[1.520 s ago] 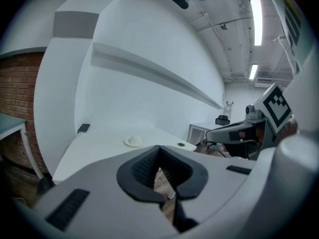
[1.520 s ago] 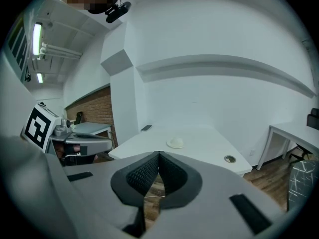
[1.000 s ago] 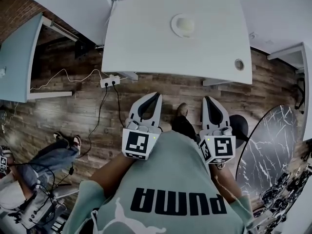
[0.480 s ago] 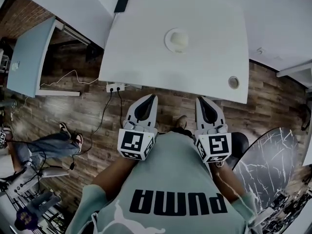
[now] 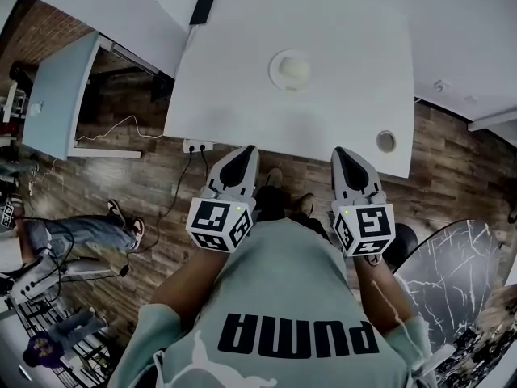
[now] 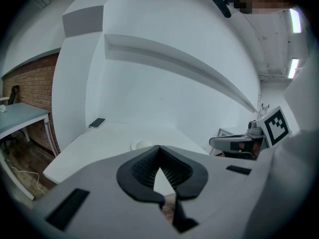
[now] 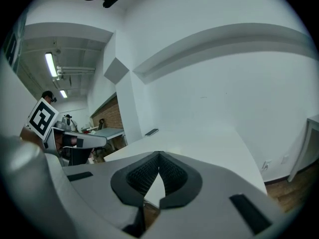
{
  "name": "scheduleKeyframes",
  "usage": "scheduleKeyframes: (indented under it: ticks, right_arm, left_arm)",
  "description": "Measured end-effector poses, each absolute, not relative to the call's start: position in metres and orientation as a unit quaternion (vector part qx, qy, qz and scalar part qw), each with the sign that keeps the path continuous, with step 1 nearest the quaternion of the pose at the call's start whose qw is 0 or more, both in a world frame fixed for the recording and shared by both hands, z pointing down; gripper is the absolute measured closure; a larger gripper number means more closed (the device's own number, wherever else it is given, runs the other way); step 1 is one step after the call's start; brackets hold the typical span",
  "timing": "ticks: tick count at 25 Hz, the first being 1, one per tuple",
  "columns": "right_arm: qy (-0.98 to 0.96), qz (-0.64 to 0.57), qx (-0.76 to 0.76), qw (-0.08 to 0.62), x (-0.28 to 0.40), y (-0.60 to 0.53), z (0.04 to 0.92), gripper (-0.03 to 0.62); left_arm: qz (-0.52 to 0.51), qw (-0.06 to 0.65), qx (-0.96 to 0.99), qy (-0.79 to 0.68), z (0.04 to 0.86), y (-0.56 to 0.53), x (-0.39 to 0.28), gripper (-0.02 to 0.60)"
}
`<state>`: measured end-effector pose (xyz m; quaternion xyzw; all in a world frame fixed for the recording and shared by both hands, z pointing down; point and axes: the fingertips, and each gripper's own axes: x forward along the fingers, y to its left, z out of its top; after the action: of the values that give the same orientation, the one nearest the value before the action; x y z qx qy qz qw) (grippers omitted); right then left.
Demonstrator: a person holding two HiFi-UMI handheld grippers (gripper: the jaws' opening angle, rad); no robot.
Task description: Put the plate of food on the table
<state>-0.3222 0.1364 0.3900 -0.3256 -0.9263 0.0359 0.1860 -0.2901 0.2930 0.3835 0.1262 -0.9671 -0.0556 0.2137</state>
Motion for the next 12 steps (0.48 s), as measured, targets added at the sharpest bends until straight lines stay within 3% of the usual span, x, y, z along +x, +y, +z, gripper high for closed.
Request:
scheduleKeyframes:
  ticks: [12]
  right_arm:
    - [-0.92,0.05,-0.304,0.243,-0.382,0.152,0.407,0.594]
  left_arm:
    - [-0.092,0.263,0.181,-0.943,0.409,0.304,-0.381,0.575]
